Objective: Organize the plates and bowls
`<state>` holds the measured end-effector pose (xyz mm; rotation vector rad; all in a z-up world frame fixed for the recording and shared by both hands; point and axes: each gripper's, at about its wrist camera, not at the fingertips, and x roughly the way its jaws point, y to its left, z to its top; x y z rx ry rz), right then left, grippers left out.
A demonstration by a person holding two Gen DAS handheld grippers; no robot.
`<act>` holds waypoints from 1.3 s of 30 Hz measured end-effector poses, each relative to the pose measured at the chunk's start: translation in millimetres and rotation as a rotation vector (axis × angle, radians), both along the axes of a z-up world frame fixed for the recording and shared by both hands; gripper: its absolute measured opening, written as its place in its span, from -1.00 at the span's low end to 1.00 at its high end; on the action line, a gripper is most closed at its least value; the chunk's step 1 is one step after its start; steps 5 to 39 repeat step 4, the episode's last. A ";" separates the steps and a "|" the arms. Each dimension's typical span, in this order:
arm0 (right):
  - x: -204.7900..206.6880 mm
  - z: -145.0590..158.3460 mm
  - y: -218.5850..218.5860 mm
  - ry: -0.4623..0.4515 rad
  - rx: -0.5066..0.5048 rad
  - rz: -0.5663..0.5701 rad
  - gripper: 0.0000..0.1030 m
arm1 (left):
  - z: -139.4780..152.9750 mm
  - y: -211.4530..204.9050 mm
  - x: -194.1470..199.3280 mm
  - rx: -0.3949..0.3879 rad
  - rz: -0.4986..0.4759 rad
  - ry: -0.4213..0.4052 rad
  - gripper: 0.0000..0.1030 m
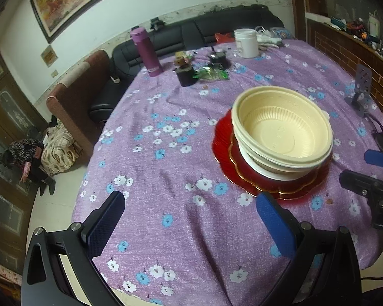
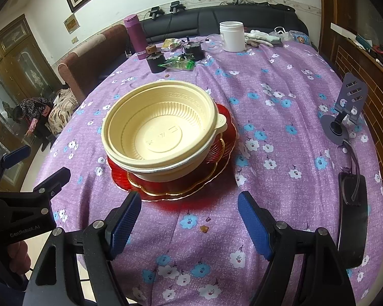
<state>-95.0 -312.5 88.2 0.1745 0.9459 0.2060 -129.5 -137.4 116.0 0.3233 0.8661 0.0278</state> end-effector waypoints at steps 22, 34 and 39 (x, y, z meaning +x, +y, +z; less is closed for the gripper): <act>0.4 -0.6 -2.9 0.001 0.001 -0.006 0.59 | 1.6 0.1 -0.7 -0.033 -0.022 0.001 1.00; 0.4 -0.6 -2.9 0.001 0.001 -0.006 0.59 | 1.6 0.1 -0.7 -0.033 -0.022 0.001 1.00; 0.4 -0.6 -2.9 0.001 0.001 -0.006 0.59 | 1.6 0.1 -0.7 -0.033 -0.022 0.001 1.00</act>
